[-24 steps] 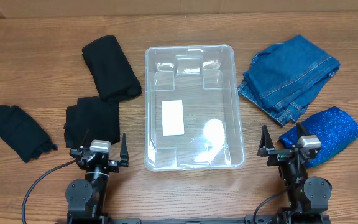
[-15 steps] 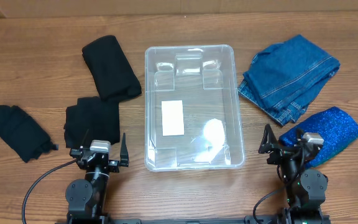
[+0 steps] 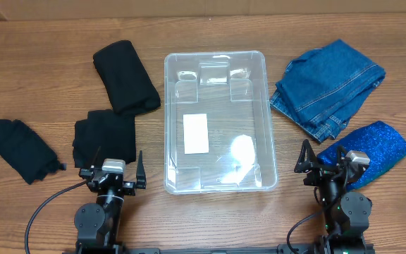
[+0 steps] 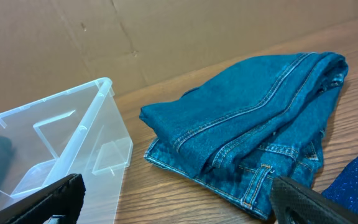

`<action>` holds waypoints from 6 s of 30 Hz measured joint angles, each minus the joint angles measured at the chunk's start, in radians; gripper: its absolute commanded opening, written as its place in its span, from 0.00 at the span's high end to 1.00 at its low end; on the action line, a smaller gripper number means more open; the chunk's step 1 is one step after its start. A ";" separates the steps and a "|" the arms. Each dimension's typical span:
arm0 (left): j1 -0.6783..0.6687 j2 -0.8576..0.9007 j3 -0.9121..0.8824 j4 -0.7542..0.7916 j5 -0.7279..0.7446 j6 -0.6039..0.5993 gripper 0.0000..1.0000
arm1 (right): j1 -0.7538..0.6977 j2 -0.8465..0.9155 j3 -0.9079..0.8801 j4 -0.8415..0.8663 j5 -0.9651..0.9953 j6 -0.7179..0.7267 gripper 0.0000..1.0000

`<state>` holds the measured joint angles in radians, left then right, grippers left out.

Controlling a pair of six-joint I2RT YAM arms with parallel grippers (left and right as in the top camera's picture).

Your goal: Pack container

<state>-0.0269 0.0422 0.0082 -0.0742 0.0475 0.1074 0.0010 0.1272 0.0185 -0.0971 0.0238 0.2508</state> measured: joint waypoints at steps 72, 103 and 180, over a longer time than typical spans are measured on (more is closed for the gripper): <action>0.000 0.952 1.195 -0.856 -0.029 -0.201 0.00 | -0.109 1.427 1.558 -1.024 0.069 -0.063 0.00; 0.000 0.967 1.202 -0.886 -0.025 -0.201 0.00 | -0.525 1.955 1.580 -0.834 -0.435 -0.277 0.00; 0.000 0.980 1.202 -0.914 -0.018 -0.201 0.00 | -0.362 2.060 1.390 -0.251 -0.489 0.097 0.80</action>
<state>-0.0269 1.0225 1.2106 -0.9878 0.0299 -0.0937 -0.3607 2.1872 1.4090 -0.3481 -0.4656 0.3481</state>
